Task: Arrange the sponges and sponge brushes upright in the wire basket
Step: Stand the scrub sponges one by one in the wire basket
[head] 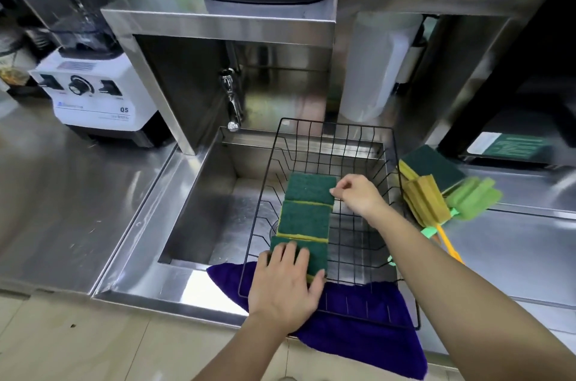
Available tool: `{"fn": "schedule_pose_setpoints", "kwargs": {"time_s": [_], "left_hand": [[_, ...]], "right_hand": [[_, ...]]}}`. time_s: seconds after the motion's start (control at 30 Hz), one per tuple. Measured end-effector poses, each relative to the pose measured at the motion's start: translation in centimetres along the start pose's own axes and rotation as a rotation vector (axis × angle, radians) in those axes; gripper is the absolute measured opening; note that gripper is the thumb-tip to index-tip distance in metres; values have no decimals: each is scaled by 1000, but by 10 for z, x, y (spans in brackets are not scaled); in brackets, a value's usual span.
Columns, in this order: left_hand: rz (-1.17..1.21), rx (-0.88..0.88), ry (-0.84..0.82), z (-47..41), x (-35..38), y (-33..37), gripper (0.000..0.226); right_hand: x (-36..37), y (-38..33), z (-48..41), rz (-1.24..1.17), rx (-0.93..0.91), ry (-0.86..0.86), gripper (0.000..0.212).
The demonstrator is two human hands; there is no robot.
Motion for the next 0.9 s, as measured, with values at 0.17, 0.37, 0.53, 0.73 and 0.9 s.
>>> {"fn": "schedule_pose_setpoints", "kwargs": {"time_s": [0.17,0.37,0.53,0.73,0.9], "left_hand": [[-7,58,85,-1,-12,23,47],[-29,140,57,-6,-3,48,49],[-27,114,48,-6,-4,48,48],[9,117,64,-10,-7,54,47],[8,103,52,-7,-5,49,46]], "right_hand": [[-58,-34,30,25,-236,245,7],[-139,2,40,77,-110,610,22],[-171,62,40,250,300,553,55],[-171,76,31,74,339,308,77],[-165,60,34,156,323,360,80]]}}
Point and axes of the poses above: each hand's wrist, its own z-axis away from the middle knuckle, its own x-axis out of the palm, y = z × x, the point moved 9 cm from there along -z, towards the middle knuckle, and after that the axes turned 12 degrees about -y, right-handed, at the moved point
